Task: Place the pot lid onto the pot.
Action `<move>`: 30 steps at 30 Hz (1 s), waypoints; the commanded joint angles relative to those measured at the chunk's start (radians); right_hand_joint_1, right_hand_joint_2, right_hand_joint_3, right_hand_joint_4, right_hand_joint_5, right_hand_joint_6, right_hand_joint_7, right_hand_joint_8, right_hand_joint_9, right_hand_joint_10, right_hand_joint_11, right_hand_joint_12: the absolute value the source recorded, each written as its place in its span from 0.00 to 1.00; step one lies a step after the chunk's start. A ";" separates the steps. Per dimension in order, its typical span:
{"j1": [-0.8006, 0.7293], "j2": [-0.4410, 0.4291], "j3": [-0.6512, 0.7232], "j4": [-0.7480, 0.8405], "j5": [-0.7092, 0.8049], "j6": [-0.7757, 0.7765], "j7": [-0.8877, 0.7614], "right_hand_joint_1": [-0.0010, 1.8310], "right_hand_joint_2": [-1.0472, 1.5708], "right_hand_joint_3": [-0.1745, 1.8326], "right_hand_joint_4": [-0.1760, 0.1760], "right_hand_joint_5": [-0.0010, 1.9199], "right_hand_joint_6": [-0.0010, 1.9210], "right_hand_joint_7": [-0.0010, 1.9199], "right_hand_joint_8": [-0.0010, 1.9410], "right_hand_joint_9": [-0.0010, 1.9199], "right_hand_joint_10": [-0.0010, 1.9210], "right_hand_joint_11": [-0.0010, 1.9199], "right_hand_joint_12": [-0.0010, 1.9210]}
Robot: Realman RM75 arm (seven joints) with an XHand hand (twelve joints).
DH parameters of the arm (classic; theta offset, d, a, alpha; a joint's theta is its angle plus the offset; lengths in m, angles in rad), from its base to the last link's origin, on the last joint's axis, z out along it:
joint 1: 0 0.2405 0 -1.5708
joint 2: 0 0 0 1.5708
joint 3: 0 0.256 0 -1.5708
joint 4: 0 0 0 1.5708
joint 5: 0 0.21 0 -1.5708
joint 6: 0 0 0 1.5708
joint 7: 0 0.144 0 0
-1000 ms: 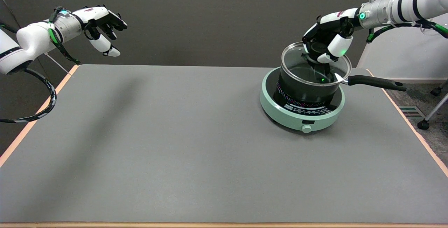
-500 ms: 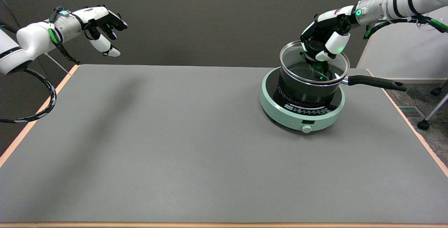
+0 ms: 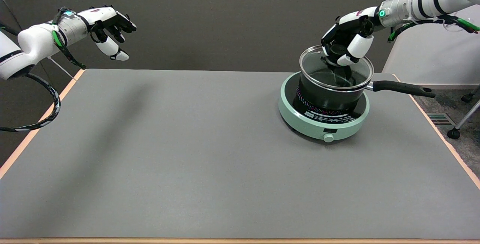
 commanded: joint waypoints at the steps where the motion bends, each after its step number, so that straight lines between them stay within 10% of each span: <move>1: 0.010 -0.030 -0.018 -0.070 -0.013 0.012 -0.012 0.73 0.71 0.58 1.00 0.27 0.74 0.39 0.91 0.37 1.00 0.27 0.97; 30: -0.008 -0.035 -0.018 -0.100 -0.009 0.025 -0.012 0.73 0.71 0.58 1.00 0.27 0.74 0.39 0.91 0.36 1.00 0.27 0.97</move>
